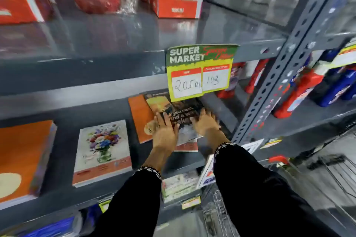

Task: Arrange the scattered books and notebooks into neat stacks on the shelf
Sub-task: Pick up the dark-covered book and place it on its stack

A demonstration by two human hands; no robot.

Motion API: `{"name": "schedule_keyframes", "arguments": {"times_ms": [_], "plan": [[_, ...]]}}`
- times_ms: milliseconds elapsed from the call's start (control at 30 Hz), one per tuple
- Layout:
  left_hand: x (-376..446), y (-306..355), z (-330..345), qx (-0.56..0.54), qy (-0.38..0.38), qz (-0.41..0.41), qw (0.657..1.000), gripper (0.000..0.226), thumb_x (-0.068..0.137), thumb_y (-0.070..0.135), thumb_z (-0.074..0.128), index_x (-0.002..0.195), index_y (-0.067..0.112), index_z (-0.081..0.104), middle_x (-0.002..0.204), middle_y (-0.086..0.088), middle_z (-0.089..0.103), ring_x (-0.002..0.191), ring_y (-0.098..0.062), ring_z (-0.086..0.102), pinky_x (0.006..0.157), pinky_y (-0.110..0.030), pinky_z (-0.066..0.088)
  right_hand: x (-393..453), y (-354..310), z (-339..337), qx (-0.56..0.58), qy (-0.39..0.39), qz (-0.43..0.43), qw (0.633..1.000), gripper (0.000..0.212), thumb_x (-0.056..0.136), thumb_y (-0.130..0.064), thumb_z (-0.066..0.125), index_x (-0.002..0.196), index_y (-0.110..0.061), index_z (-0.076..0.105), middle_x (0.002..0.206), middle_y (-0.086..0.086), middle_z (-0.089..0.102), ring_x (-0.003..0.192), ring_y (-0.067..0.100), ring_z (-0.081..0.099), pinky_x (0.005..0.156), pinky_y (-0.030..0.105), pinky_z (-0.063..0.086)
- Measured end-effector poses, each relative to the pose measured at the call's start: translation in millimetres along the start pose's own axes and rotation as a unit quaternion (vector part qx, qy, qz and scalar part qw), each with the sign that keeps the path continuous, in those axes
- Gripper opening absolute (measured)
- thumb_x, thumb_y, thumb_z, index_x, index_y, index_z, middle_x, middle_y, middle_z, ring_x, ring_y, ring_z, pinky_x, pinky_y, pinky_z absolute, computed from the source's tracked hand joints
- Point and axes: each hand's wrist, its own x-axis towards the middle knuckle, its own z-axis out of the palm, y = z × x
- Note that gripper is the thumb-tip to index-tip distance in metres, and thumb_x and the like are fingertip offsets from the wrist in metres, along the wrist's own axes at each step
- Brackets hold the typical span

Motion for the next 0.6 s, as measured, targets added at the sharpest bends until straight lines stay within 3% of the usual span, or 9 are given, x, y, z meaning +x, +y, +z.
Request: {"name": "schedule_keyframes", "arguments": {"times_ms": [167, 300, 400, 600], "plan": [[11, 4, 7, -0.018, -0.029, -0.080, 0.996, 0.069, 0.099, 0.038, 0.030, 0.147, -0.006, 0.005, 0.152, -0.032, 0.017, 0.142, -0.041, 0.016, 0.120, -0.047, 0.016, 17, 10, 2, 0.046, -0.030, 0.075, 0.996, 0.062, 0.096, -0.044, 0.039, 0.144, -0.007, 0.029, 0.154, 0.018, 0.029, 0.143, 0.034, 0.025, 0.118, 0.050, 0.018], [16, 10, 1, -0.041, -0.030, -0.117, 0.992, 0.067, 0.095, 0.029, 0.043, 0.146, -0.003, 0.014, 0.146, -0.030, 0.030, 0.135, -0.044, 0.029, 0.113, -0.051, 0.029, 20, 10, 2, 0.048, -0.025, 0.095, 0.994, 0.052, 0.095, -0.034, 0.042, 0.139, -0.007, 0.038, 0.148, 0.018, 0.038, 0.138, 0.035, 0.033, 0.113, 0.047, 0.028], [21, 9, -10, -0.096, -0.016, -0.129, 0.987, 0.071, 0.087, 0.014, 0.057, 0.145, -0.001, 0.019, 0.139, -0.028, 0.038, 0.127, -0.044, 0.040, 0.106, -0.051, 0.036, 17, 9, -1, 0.058, -0.029, 0.120, 0.991, 0.049, 0.089, -0.025, 0.047, 0.135, -0.008, 0.044, 0.143, 0.018, 0.045, 0.133, 0.035, 0.038, 0.109, 0.045, 0.032], [19, -3, -34, -0.166, 0.038, -0.118, 0.978, 0.079, 0.079, -0.003, 0.065, 0.145, 0.006, 0.022, 0.138, -0.021, 0.041, 0.127, -0.038, 0.041, 0.106, -0.045, 0.040, 0, -1, -7, 0.204, 0.026, 0.173, 0.963, 0.048, 0.080, -0.025, 0.051, 0.120, 0.001, 0.060, 0.128, 0.024, 0.059, 0.120, 0.038, 0.054, 0.102, 0.040, 0.045]]}}
